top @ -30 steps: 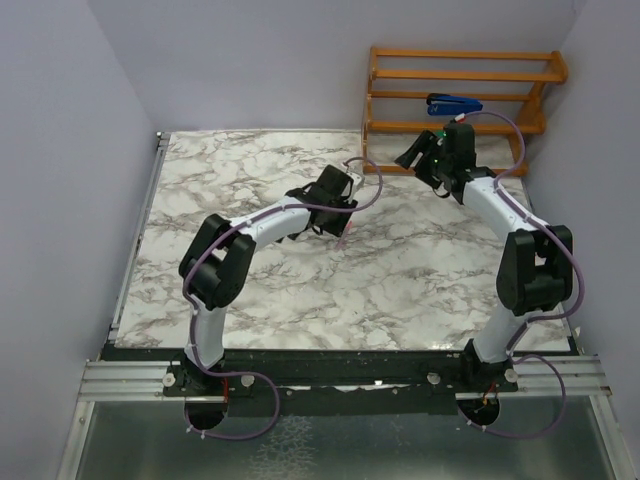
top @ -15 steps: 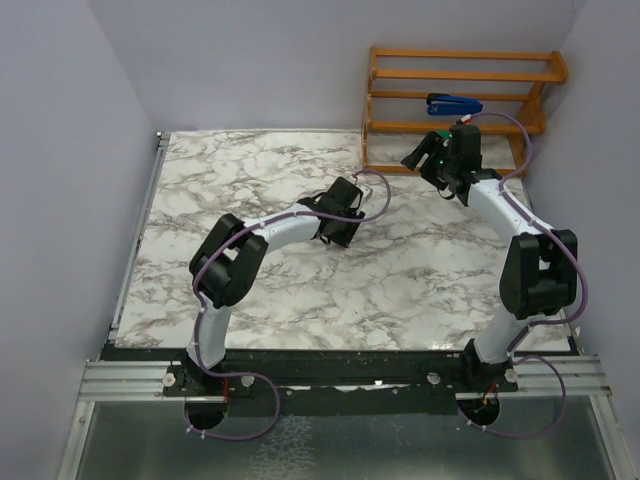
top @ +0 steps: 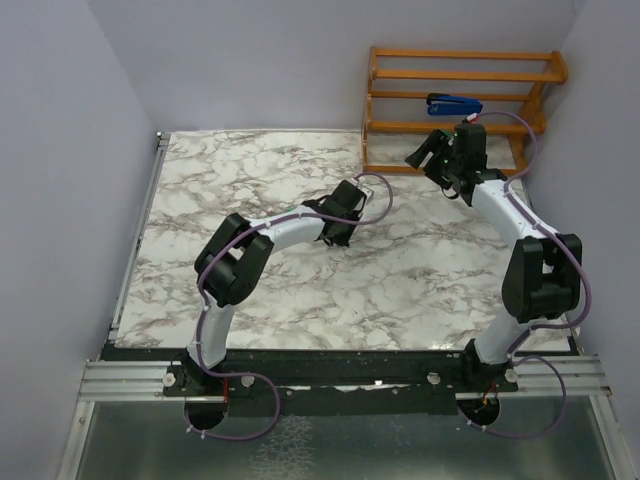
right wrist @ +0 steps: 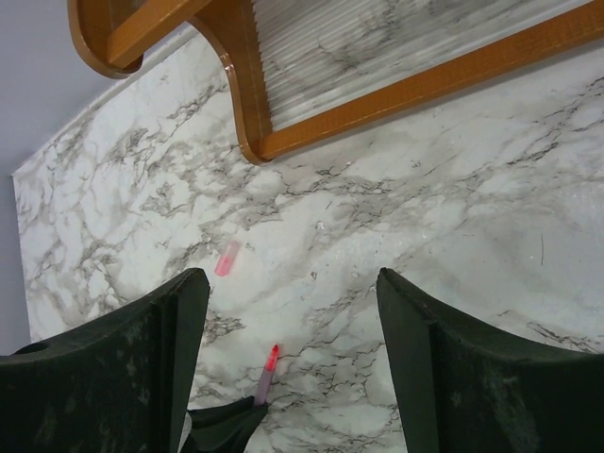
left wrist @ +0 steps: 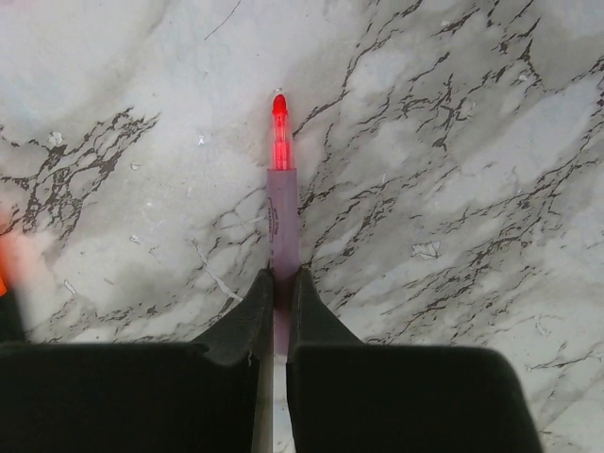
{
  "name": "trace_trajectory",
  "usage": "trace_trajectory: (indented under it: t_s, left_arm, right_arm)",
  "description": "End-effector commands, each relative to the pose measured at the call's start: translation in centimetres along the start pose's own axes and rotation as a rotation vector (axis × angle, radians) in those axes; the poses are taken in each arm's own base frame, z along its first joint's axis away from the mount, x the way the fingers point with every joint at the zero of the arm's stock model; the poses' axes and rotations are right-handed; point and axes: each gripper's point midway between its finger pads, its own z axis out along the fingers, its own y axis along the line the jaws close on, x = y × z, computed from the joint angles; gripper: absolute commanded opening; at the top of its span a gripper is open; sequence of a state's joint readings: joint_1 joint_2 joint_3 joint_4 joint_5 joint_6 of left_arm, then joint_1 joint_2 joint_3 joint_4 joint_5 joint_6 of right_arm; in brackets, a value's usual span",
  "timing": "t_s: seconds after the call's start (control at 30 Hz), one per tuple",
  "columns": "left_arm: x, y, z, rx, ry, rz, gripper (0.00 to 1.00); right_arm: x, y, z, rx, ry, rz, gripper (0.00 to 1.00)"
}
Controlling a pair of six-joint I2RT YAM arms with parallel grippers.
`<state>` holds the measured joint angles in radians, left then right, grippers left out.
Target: Insert the pens into the pen caps
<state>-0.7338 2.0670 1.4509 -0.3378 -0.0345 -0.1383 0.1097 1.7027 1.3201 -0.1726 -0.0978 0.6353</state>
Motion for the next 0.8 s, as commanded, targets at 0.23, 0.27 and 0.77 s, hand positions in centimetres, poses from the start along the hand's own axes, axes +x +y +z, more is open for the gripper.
trace_trajectory:
  t_s: [0.23,0.27,0.77]
  left_arm:
    - [0.9,2.9,-6.2,-0.071,-0.078,-0.082,0.0]
    - [0.5,3.4,-7.7,-0.079,-0.113,-0.091,0.0]
    - [-0.9,7.8,-20.2,-0.111,-0.434,-0.283,0.0]
  right_arm:
    - [1.9,3.9,1.1,0.081,0.037,0.036,0.73]
    - [2.5,4.9,1.7,0.094,0.048,0.015,0.74]
    - [7.9,15.5,12.5,-0.215,0.189,0.034,0.69]
